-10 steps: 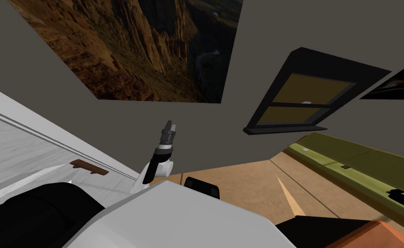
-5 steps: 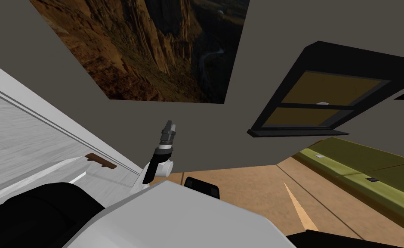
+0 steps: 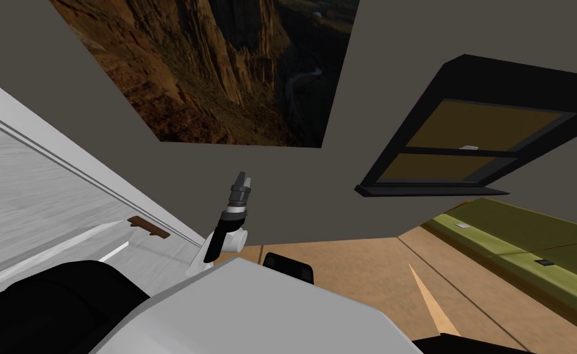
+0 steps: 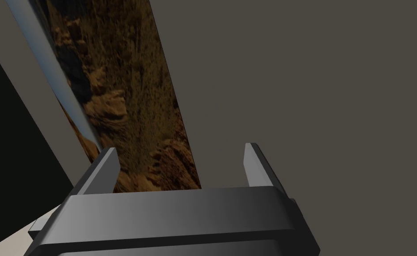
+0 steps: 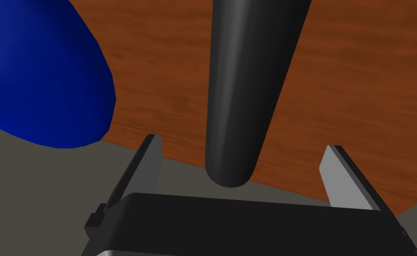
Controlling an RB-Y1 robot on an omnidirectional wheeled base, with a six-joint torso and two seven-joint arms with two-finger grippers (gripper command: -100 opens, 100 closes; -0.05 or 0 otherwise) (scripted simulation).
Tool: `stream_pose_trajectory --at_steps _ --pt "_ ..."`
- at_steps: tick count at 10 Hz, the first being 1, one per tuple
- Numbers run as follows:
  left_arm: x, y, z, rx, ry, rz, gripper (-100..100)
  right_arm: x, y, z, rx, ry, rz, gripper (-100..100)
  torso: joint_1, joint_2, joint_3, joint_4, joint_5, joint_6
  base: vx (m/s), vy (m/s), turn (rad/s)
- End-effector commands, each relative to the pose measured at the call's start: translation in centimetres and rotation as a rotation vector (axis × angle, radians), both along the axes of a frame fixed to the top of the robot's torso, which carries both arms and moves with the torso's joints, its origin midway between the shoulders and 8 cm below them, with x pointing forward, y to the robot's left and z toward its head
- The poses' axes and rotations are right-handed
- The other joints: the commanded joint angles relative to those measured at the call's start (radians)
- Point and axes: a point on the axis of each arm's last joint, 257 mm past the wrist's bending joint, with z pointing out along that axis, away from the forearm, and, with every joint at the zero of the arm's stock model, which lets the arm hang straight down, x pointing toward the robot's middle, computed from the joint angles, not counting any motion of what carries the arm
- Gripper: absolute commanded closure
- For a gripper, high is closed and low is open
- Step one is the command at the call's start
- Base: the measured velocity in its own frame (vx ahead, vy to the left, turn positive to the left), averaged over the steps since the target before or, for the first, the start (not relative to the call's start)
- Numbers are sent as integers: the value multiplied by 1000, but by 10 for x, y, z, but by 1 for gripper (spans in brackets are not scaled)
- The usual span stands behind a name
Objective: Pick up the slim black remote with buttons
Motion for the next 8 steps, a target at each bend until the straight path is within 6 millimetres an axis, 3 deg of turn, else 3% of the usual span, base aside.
stream_pose_trajectory --at_steps 1,3,4,8 --pt "0 0 0 0 0 0 0 8 7 -9 -1 -1 -7 -100 0 0 0 0 0 0 -55 -50 66" --pt "0 0 0 0 0 0 0 10 9 -11 1 -2 -6 -100 -2 2 1 0 0 0 -40 -36 28" --pt "0 0 0 0 0 0 0 11 10 -11 1 -3 -7 100 -2 1 1 0 -1 1 0 0 0" --pt "0 0 0 0 0 0 0 11 10 -11 2 -5 -8 100 -5 1 1 0 -3 1 0 0 0"
